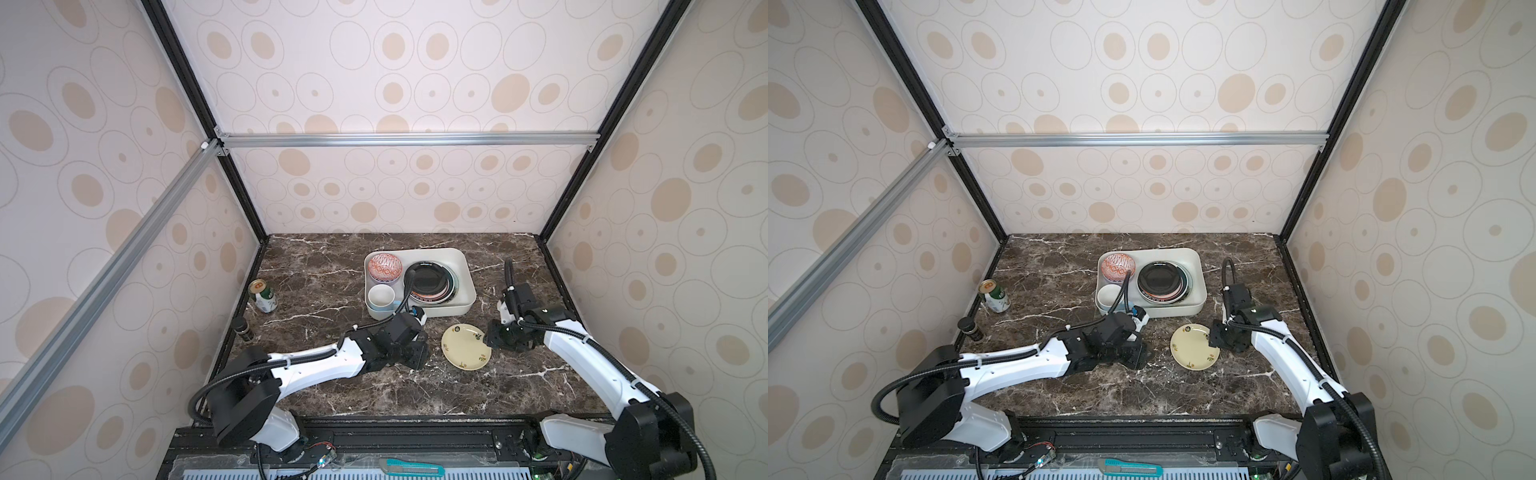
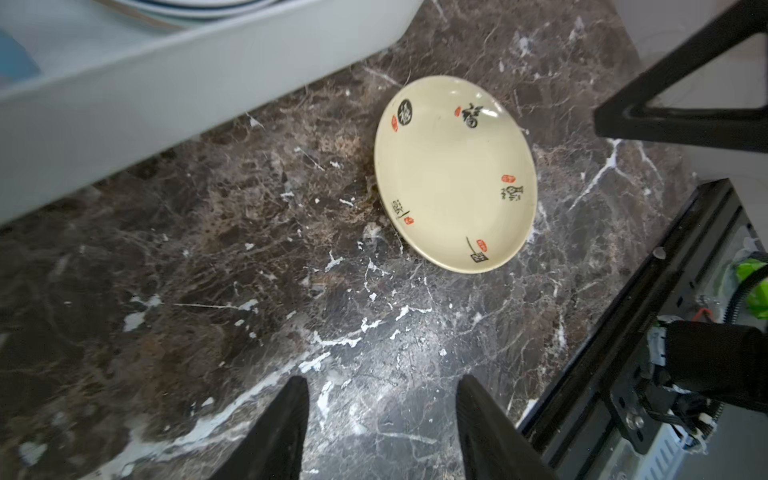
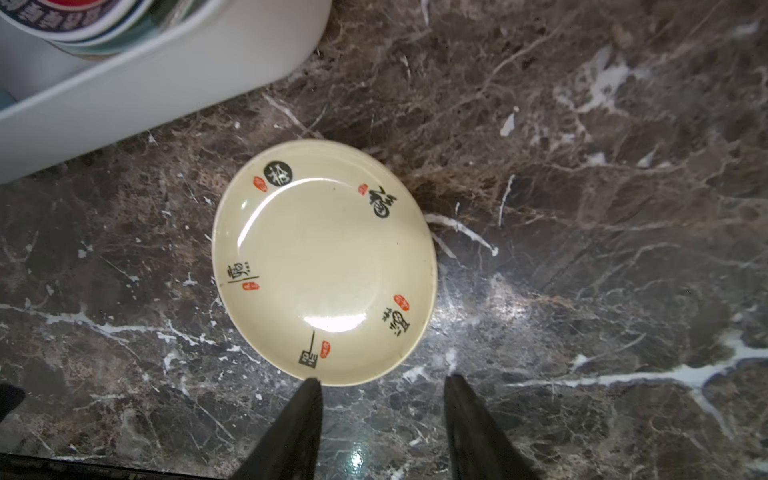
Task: Place the mixed dishes into the plastic bin
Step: 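Open the right gripper and move both grippers to the cream plate on the table, then hold the cream plate with the left gripper and close the right gripper on its rim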
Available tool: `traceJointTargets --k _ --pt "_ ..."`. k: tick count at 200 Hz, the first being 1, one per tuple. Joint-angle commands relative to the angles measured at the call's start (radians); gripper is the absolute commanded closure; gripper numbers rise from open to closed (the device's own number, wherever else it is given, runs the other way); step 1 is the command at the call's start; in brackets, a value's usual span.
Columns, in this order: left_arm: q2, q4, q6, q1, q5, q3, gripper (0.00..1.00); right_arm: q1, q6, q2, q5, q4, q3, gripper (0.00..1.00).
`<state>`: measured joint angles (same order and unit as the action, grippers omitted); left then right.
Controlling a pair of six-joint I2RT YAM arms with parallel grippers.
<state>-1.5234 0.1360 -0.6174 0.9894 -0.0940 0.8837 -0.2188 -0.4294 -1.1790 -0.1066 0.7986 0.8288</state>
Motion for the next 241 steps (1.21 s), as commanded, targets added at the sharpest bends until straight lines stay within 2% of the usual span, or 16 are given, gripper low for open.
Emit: traceJointTargets --k 1,24,46,97,123,141,241 --pt "-0.079 -0.074 -0.039 0.012 0.025 0.041 0.54 0.017 -0.018 0.033 -0.029 -0.082 -0.052 0.50" --pt "-0.172 -0.083 -0.036 0.015 0.024 0.101 0.69 0.031 -0.029 0.020 -0.058 -0.141 -0.092 0.51" --pt "-0.243 -0.066 -0.028 0.016 0.014 0.168 0.75 0.052 -0.023 -0.016 -0.082 -0.171 -0.111 0.52" --pt "-0.299 -0.033 -0.010 0.021 0.021 0.268 0.75 0.144 0.007 -0.032 -0.134 -0.232 -0.168 0.51" --pt "-0.366 -0.017 -0.001 0.020 0.008 0.325 0.79 0.178 0.020 -0.049 -0.161 -0.249 -0.174 0.52" --pt "-0.406 -0.014 -0.005 0.021 -0.005 0.352 0.83 0.186 0.024 -0.064 -0.171 -0.257 -0.172 0.52" --pt "-0.505 0.001 0.016 0.019 -0.019 0.407 0.91 0.202 0.038 -0.165 -0.205 -0.315 -0.166 0.52"
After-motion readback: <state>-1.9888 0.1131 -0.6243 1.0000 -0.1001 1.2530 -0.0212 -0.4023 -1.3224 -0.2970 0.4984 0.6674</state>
